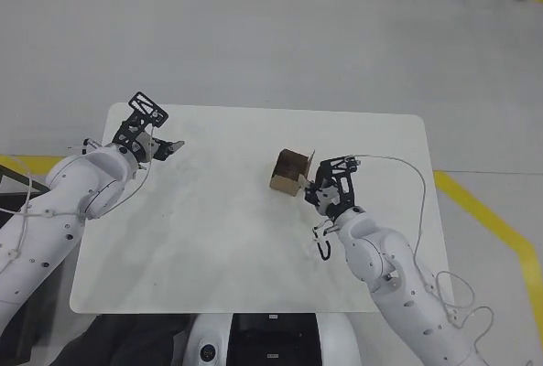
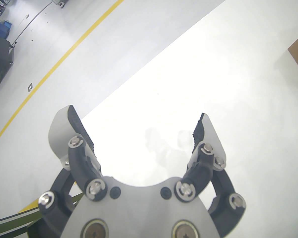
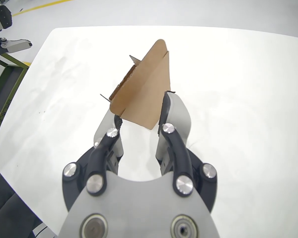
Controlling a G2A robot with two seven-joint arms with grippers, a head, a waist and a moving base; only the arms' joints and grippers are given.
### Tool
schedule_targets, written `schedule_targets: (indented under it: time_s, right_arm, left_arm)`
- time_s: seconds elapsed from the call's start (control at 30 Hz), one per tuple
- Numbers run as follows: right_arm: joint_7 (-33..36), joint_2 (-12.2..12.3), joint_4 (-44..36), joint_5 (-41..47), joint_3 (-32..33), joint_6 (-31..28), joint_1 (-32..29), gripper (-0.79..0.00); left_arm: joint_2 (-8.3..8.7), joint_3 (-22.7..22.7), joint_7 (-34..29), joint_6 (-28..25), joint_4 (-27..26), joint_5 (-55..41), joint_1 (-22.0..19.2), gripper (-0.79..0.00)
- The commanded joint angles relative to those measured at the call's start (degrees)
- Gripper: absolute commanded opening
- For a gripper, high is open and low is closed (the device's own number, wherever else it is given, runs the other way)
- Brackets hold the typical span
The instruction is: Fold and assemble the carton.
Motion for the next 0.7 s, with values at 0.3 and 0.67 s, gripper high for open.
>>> schedule_targets:
  time_s: [0.3, 0.67]
  right_arm:
    - [-2.0, -1.4, 3.6, 0.4, -1.7, 5.8, 2.6, -0.523]
    - [-4.3, -2.6, 6.9, 0.6, -2.7, 5.9, 5.4, -0.514]
  left_arm:
    - [0.0, 0.0, 0.0, 0.0, 0.0, 0.0, 0.0, 0.0]
    - [0.0, 0.0, 0.0, 0.0, 0.0, 0.0, 0.0, 0.0]
